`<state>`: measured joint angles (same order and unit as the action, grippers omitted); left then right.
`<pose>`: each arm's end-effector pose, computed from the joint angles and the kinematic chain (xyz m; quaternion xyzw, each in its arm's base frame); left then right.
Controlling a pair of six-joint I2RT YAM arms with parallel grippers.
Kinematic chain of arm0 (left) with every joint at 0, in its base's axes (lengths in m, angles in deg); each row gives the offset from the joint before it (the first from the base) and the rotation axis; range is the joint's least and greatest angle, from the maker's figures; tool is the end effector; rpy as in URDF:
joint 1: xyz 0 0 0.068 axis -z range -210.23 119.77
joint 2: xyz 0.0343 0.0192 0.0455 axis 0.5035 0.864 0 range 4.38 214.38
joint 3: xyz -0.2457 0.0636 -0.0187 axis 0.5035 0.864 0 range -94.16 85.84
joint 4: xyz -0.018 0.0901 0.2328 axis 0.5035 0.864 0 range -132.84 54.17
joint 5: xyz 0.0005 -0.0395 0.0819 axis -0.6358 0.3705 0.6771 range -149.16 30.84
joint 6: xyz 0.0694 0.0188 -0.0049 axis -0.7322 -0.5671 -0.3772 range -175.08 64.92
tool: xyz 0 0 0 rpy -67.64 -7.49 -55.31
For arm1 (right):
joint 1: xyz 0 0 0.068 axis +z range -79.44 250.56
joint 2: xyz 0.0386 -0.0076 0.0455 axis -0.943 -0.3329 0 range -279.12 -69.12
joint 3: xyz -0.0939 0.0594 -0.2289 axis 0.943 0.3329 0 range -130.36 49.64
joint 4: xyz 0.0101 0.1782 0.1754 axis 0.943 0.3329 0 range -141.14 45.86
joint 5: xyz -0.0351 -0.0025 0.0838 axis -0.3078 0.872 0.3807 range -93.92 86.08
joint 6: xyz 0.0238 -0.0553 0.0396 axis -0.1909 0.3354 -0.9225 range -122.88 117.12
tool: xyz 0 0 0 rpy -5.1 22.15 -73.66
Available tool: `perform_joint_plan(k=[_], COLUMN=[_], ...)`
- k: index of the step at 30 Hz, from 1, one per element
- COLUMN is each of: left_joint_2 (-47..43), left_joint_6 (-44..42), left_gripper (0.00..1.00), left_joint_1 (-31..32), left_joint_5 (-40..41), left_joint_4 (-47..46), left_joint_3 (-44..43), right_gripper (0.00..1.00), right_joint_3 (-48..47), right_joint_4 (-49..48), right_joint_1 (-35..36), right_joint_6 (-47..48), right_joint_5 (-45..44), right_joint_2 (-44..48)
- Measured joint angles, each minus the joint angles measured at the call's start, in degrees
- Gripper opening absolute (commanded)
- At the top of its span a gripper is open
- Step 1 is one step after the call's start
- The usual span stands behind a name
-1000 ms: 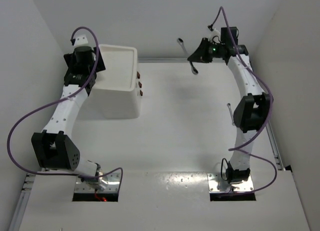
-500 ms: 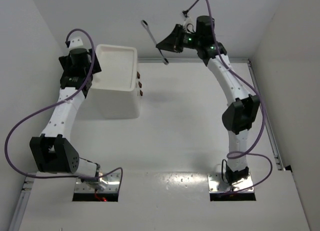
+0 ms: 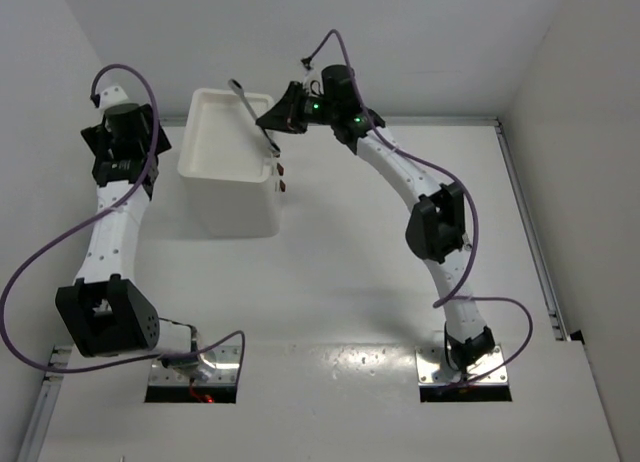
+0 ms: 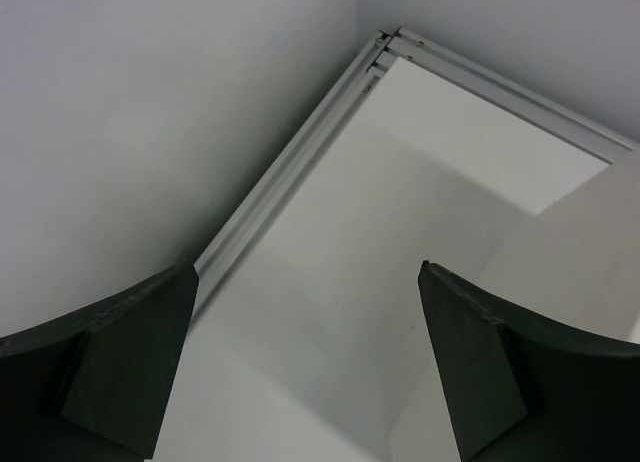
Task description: Sort the tools into containers
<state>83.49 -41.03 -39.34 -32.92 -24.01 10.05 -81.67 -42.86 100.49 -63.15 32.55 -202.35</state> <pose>0.3196 0.0779 0.3525 -0.2863 0.7662 0.1648 0.5511 0.4526 0.3015 0.3226 -0.0031 0.7558 0.6010 0.2600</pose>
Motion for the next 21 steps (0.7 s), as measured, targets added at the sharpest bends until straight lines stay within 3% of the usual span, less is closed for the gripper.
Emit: perform_joint_plan(k=[21], left_joint_2=[-1.77], left_joint_6=[0.26], left_gripper=[1.00], left_joint_1=[-3.13], left_joint_5=[-2.49], left_joint_4=[2.80], left_joint_3=[1.84], right_gripper=[0.00], right_joint_3=[-3.32], right_joint_4=[-4.59], right_joint_1=[8.13], right_joint_6=[-0.63], right_joint_5=[-5.70], right_joint_2=[-6.88])
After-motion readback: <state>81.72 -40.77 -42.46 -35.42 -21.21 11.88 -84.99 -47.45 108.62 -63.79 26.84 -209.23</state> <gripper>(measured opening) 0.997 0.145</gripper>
